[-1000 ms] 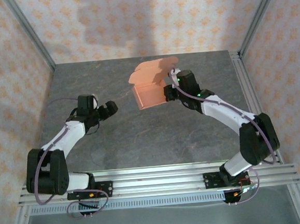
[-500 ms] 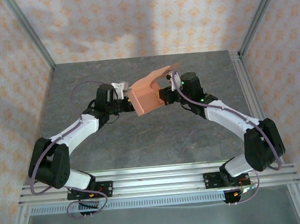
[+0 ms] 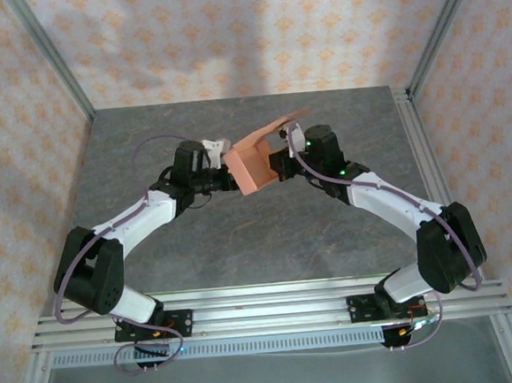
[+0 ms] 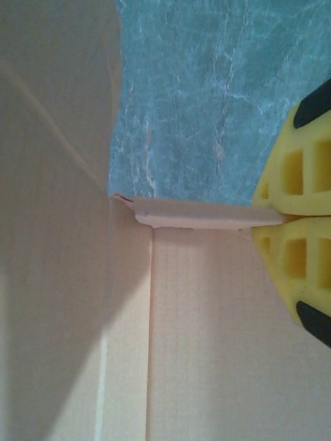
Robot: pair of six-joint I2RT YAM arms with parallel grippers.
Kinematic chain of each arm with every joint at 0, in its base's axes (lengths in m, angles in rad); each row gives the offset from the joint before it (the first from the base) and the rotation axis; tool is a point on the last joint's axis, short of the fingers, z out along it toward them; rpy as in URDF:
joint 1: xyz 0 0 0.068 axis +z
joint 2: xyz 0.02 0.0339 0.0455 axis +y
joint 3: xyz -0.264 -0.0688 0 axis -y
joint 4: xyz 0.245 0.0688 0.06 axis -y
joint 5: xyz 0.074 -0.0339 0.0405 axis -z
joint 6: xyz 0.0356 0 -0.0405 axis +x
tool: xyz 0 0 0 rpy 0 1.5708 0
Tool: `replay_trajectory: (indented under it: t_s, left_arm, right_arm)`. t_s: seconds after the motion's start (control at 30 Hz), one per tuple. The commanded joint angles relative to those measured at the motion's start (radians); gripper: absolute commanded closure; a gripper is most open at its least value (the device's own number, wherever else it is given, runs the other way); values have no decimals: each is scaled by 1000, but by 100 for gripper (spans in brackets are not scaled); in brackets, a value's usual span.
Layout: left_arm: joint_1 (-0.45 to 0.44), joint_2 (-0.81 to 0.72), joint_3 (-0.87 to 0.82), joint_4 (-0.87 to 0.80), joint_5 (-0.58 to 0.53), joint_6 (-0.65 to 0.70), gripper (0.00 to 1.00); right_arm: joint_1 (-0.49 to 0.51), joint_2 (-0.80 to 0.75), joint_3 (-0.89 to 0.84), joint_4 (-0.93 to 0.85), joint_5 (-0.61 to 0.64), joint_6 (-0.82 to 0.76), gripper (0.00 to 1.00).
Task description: Fold the paper box
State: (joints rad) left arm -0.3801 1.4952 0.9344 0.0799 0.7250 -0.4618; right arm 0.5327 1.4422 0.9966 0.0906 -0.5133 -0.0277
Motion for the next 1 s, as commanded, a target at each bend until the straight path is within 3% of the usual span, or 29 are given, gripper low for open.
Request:
replay_trajectory:
  t_s: [0.0,0.47,0.67,0.97]
  left_arm:
    - [-18,0,42,63,20,25,30]
    - [-19,7,79,47,24,35,31]
    - [-17,-3,51,12,-25,71,30]
    - [-17,28,4,80,-5,38,27]
  right_arm:
    - [65,5,39,-80,114,-134,95]
    - [194,91,149,-247,517,-337,95]
    - [193,23,106,-159,497,-291,94]
    - [147,-97,19,-14,325,-172,94]
